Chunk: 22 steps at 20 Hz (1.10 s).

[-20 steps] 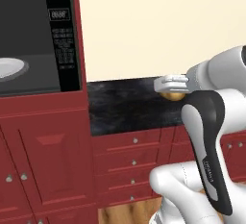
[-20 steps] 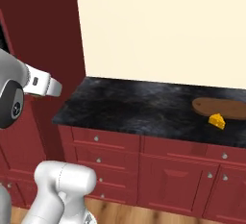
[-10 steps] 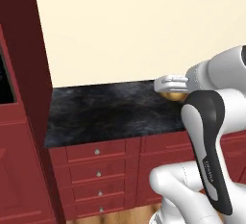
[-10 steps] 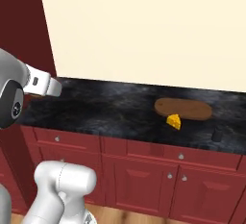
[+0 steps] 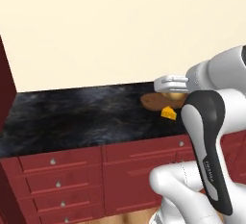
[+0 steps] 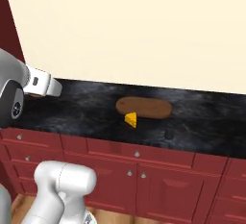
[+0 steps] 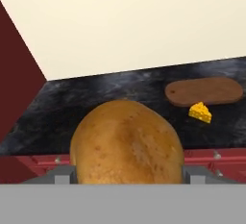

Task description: Retrieve the reheated potato from the microwave, then place the potato, cheese, and condiment on the cutting board.

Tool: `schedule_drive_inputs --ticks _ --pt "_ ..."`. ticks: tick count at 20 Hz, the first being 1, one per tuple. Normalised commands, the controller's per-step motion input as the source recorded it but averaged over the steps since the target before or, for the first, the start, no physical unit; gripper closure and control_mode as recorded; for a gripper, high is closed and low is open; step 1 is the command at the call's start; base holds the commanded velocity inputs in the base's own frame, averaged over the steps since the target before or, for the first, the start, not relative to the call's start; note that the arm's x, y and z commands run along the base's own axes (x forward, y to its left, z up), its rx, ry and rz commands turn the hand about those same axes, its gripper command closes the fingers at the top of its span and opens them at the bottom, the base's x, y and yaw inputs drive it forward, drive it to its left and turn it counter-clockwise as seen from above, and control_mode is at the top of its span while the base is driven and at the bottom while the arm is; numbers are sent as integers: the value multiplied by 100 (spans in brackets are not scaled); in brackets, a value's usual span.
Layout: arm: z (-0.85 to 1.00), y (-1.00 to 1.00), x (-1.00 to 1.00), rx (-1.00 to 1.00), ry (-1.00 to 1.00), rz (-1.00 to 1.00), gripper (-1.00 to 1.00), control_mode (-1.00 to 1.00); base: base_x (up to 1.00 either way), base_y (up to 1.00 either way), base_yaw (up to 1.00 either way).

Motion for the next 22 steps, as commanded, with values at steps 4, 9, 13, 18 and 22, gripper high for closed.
schedule_drive_inputs --ticks 4,9,13,18,22 --pt "0 0 0 0 0 0 100 100 36 -72 0" --pt "0 0 0 0 0 0 100 100 51 -55 0" --pt "0 0 0 0 0 0 100 100 73 -26 0" --pt "0 0 0 0 0 0 100 100 60 -16 0" --pt "0 0 0 0 0 0 100 100 41 -7 0"
